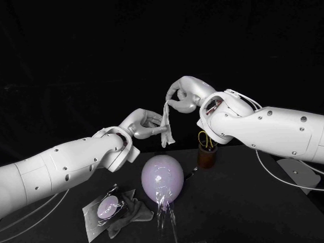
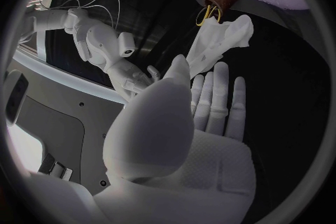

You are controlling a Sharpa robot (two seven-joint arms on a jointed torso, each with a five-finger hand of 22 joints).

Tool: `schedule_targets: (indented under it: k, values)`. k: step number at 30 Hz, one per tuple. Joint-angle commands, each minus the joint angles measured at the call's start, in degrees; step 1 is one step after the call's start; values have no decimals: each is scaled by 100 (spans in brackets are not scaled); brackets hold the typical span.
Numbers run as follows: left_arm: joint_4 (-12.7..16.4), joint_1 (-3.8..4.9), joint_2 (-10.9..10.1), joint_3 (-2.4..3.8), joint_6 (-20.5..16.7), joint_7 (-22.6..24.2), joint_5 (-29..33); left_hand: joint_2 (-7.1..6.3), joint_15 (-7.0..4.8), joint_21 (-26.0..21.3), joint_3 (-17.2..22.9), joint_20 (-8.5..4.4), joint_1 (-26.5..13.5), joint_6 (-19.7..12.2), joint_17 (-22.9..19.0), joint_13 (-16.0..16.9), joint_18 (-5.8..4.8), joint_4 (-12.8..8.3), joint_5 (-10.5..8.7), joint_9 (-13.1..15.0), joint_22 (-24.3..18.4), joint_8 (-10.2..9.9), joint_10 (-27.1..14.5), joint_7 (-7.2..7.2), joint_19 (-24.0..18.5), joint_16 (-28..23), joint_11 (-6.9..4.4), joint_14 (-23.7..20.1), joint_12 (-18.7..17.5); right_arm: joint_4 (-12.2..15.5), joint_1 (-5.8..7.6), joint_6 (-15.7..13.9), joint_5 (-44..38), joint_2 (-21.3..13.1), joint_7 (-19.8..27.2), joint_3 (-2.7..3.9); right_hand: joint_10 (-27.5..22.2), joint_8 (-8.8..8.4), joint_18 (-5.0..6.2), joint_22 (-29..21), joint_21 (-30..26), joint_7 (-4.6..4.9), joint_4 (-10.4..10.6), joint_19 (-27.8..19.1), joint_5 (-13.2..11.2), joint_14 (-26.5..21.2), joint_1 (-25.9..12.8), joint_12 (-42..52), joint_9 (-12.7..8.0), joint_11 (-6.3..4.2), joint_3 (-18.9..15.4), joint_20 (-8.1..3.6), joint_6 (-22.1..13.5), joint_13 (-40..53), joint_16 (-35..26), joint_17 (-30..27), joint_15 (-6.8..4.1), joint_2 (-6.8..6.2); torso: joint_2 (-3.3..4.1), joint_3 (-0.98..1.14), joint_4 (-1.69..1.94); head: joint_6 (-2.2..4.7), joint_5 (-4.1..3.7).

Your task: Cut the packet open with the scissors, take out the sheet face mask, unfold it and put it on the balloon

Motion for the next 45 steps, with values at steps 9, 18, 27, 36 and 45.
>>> schedule_targets:
  k: [9,18,27,36,45]
  values:
    - [17,4,-7,7,-200,-9,2,231,-131,-61,245,-3,384,521,12,33,-47,-21,-6,94,-59,277,297,-7,200,110,-144,232,197,5,1,-25,2,-5,5,5,287,225,90,5,-6,-13,7,27,15,582,4,40,156,-39,41,13,46,830,23,1455,-40,49,5,-2,-1,2,11]
    - [-2,4,-7,7,-274,-30,34,556,-294,7,656,-11,487,919,165,-1,94,3,-3,108,-65,459,691,-162,487,442,-297,636,243,12,1,1,23,-13,4,5,287,225,90,5,-6,-13,7,27,15,582,4,40,156,-39,41,13,46,830,23,1455,-40,49,0,1,-3,5,8]
    - [4,4,-36,8,-320,26,111,709,-427,64,1335,-17,503,1065,338,-8,190,0,-8,241,-68,692,1118,-281,695,705,-435,946,195,-41,1,44,29,-35,-7,5,290,226,91,5,-8,-15,0,28,15,584,6,43,156,-42,48,12,49,835,25,1461,-42,50,6,-2,-3,2,-4]
    - [47,5,-123,28,-446,186,257,560,-449,120,1941,-34,312,1039,369,3,221,-24,-3,365,-55,851,1315,-314,802,610,-469,897,90,-58,-48,65,106,-125,33,0,290,226,91,5,-8,-15,0,28,15,584,6,43,156,-42,48,12,49,835,25,1461,-42,50,8,-1,-1,-14,2]
    - [111,117,-266,89,-381,190,324,356,-436,199,2386,-52,109,990,263,9,222,-67,-5,476,-15,980,1406,-306,855,225,-466,808,-5,-109,-163,-23,362,-205,137,-52,289,226,93,2,-18,-15,-1,23,14,579,4,39,157,-42,50,12,49,831,21,1448,-43,49,2,4,-6,-36,12]
